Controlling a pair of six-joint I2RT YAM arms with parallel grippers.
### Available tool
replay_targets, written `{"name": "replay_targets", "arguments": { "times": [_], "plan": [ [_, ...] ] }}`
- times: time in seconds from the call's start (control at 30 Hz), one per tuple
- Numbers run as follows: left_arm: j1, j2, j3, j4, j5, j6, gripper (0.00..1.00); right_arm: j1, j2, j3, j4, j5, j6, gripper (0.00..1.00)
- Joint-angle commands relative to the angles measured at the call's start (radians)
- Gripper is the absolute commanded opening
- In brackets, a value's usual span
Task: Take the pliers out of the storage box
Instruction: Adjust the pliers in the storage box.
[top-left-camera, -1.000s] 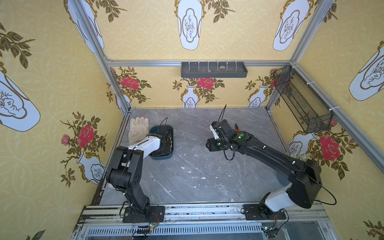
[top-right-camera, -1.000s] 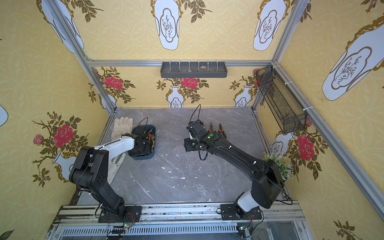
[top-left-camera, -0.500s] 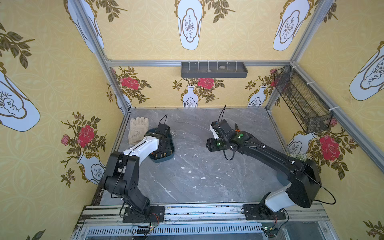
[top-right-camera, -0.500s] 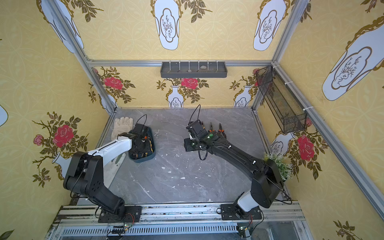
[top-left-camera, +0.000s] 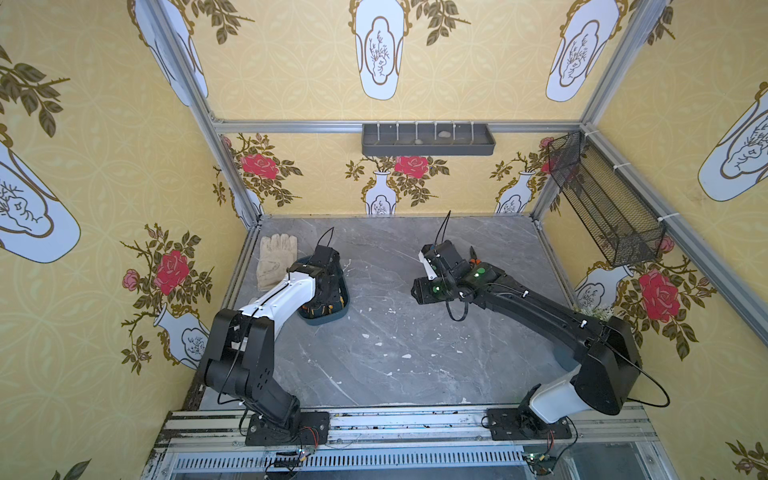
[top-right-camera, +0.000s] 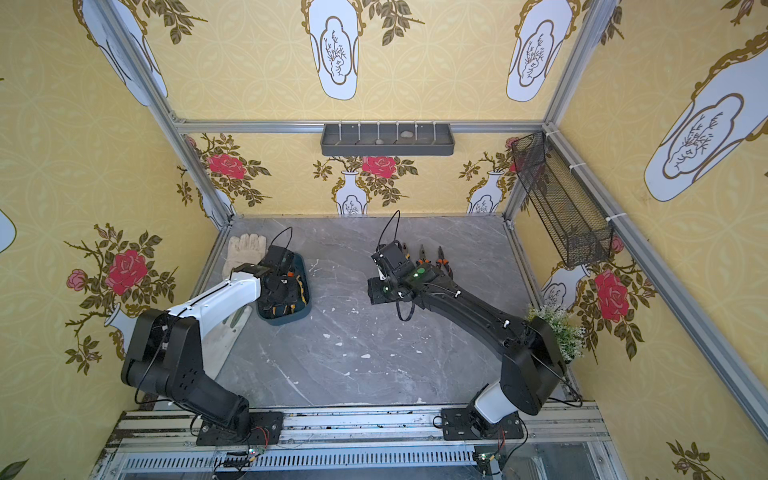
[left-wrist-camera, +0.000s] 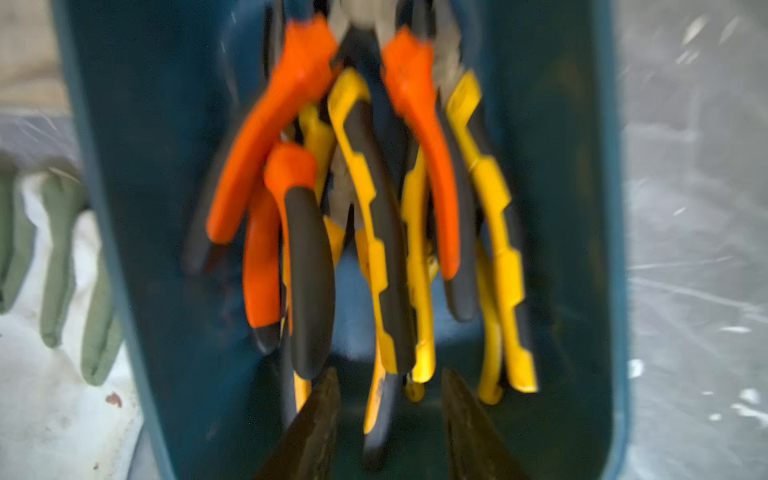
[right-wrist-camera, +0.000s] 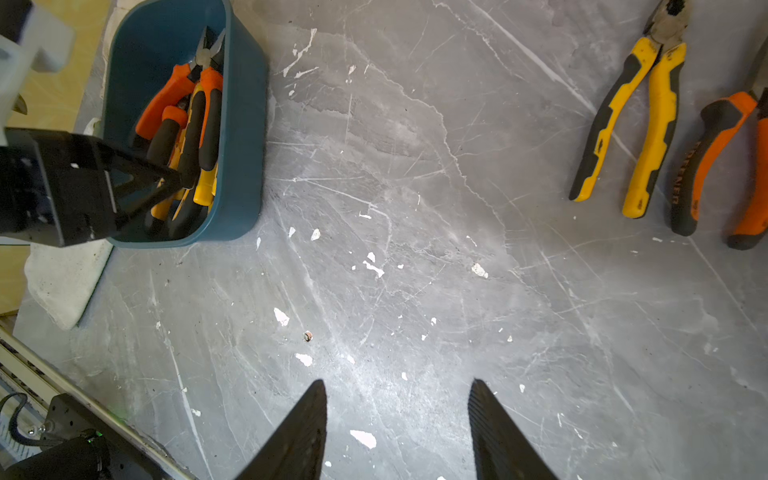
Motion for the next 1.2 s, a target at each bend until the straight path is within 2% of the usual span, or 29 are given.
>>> {"name": "replay_targets", "arguments": {
  "times": [0.0, 0.1, 0.13, 0.17, 0.3, 0.43, 0.83, 0.97, 1.17],
  "plan": [
    [0.001, 0.022, -0.04, 0.032, 0.011, -0.018, 0.47, 0.001, -0.004, -0.007, 0.03, 0.004, 0.001, 0.55],
    [0.0, 0.058, -0.057, 0.049, 0.02, -0.024, 0.72, 0.002, -0.003, -0.011, 0.032, 0.005, 0.001, 0.55],
    [-0.001, 0.071, -0.061, 0.057, 0.022, -0.029, 0.77, 0.001, -0.002, -0.011, 0.034, 0.002, 0.003, 0.55],
    [-0.002, 0.081, -0.063, 0.063, 0.023, -0.028, 0.77, 0.001, -0.002, -0.011, 0.034, 0.001, 0.002, 0.55],
    [-0.003, 0.11, -0.073, 0.09, 0.03, -0.033, 0.7, 0.001, -0.007, -0.014, 0.035, 0.002, 0.002, 0.55],
    [-0.003, 0.116, -0.08, 0.106, 0.022, -0.032, 0.51, 0.002, -0.006, -0.02, 0.034, 0.002, 0.002, 0.55],
    [-0.003, 0.025, -0.101, 0.072, 0.001, -0.031, 0.09, -0.003, -0.008, -0.048, 0.054, -0.003, -0.001, 0.55],
    [-0.003, -0.022, -0.088, 0.047, -0.001, -0.021, 0.0, -0.003, -0.006, -0.031, 0.054, 0.0, -0.002, 0.55],
    [-0.004, -0.075, -0.037, -0.001, -0.001, 0.004, 0.0, 0.0, 0.01, -0.023, 0.055, -0.014, 0.015, 0.55]
  ]
}}
